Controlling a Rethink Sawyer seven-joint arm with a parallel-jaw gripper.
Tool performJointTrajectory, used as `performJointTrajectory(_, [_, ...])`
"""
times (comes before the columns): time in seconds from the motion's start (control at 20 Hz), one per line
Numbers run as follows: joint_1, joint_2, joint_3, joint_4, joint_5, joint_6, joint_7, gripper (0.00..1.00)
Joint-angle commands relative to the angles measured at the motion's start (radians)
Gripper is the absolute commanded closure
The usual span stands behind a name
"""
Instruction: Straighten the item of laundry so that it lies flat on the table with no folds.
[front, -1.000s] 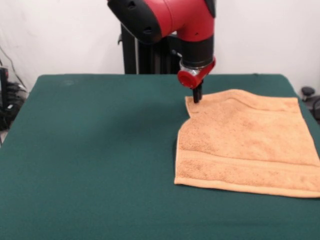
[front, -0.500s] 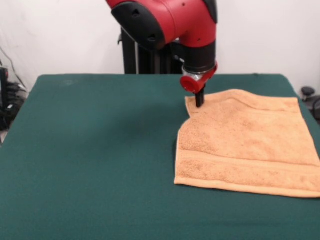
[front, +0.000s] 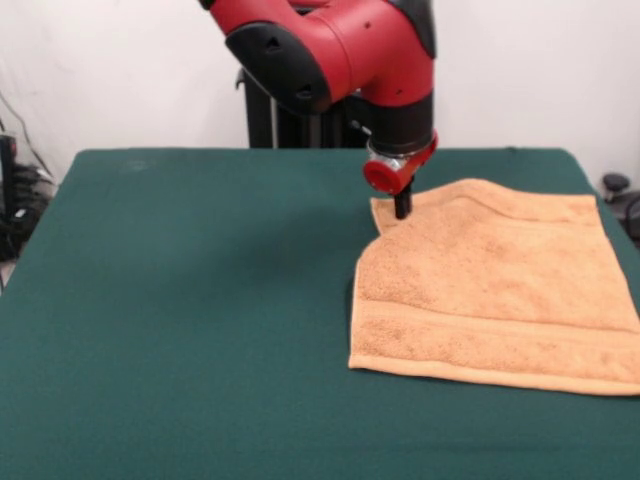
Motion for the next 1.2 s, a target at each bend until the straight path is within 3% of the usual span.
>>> performJointTrajectory(0.05, [0.064, 0.074, -0.103, -0.188, -0.075, 0.108, -0.095, 1.00])
performJointTrajectory(0.6, [0.176, 0.083, -0.219, -0.284, -0.035, 0.325, -0.057, 1.00])
performJointTrajectory(1.2, [0.241, 0.080, -0.285, -0.289, 0.011, 0.382, -0.004, 1.00])
